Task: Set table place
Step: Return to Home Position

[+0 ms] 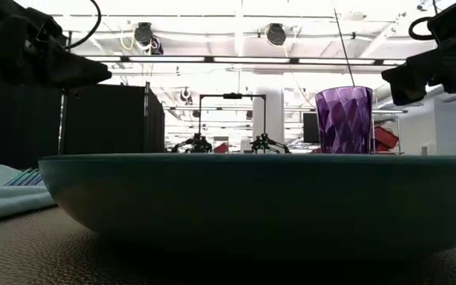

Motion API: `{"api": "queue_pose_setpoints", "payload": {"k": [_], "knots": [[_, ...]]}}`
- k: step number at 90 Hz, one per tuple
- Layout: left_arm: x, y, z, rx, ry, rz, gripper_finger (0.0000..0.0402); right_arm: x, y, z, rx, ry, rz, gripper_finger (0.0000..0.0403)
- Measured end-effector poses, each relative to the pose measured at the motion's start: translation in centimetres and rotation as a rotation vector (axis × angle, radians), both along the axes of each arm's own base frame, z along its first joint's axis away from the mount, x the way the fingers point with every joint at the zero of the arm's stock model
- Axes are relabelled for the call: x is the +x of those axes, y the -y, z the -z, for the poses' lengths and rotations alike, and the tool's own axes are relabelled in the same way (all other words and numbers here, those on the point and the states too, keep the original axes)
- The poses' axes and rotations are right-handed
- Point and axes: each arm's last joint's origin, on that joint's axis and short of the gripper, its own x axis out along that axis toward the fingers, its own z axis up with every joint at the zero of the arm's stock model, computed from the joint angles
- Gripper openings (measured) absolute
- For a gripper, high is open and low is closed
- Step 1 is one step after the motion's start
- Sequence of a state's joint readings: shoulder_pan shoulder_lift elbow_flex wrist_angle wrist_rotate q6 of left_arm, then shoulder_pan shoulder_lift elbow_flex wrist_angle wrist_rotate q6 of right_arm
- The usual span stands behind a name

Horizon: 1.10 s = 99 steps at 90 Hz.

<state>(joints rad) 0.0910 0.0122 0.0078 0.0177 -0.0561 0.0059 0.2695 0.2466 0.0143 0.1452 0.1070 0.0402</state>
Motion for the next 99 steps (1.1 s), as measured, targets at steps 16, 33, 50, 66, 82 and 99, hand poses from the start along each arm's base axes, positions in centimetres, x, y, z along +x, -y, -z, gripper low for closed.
{"api": "queue_pose_setpoints", "payload": {"k": [16, 33, 50, 66, 82, 99], "knots": [[0.0, 0.0, 0.0, 0.0, 0.0, 0.0, 0.0105, 0.0, 0.0, 0.0, 0.0, 0.0, 0.0, 0.0176], [0.0, 0.0, 0.0, 0.0, -0.001, 0.0, 0.0105, 0.0, 0.0, 0.0, 0.0, 0.0, 0.0, 0.0176], [0.0, 0.0, 0.0, 0.0, -0.001, 0.0, 0.0105, 0.0, 0.0, 0.0, 0.0, 0.0, 0.0, 0.0176], [0.0, 0.0, 0.0, 0.0, -0.001, -0.001, 0.0105, 0.0, 0.0, 0.0, 0.0, 0.0, 0.0, 0.0176], [0.0, 0.0, 0.0, 0.0, -0.001, -0.001, 0.0105, 0.1, 0.4, 0.0, 0.0, 0.0, 0.033, 0.0176], [0.0, 0.0, 0.0, 0.0, -0.001, -0.001, 0.0105, 0.3, 1.4, 0.0, 0.0, -0.001, 0.127, 0.0176]]}}
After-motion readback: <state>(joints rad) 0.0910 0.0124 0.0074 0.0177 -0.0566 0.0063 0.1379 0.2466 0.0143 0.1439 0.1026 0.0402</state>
